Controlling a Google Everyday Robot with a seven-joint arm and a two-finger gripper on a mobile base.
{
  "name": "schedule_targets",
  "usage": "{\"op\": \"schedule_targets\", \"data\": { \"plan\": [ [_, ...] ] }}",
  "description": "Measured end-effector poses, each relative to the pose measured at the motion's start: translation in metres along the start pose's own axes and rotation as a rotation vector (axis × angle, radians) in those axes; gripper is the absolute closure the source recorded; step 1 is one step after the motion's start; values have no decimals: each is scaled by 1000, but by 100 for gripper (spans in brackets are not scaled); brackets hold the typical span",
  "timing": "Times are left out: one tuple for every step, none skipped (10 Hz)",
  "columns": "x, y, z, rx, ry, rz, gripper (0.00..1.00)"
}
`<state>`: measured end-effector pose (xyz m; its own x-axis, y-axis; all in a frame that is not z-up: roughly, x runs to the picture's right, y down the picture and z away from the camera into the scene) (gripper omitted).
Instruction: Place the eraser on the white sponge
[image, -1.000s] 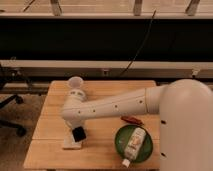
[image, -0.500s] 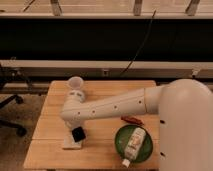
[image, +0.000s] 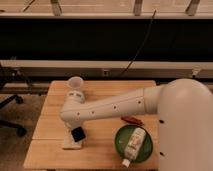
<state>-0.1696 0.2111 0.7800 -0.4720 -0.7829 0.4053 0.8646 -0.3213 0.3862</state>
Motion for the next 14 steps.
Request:
{"op": "schedule_targets", "data": {
  "plan": [
    [0,0,0,0,-9,-9,93],
    [-1,-1,1,-5,-25,-20,93],
    [1,-10,2,-4,-41,-35,93],
    [3,-18,2,-1,-53,-48,93],
    [5,-32,3,4,-74,-67,85],
    [4,-37,3,8,-92,-79,75],
    [0,-38,1,10,-110,-84,64],
    [-3,-43,-1,18,-116,-92,52],
    [-4,-45,-2,21,-117,-95,46],
    [-6,-46,-4,23,-118,-96,35],
    [-8,-46,-6,26,-118,-93,26],
    [-9,-46,-8,28,-116,-90,23],
    [-10,-46,-9,29,-115,-88,23],
    [-11,-46,-10,29,-115,-87,23]
  ]
}}
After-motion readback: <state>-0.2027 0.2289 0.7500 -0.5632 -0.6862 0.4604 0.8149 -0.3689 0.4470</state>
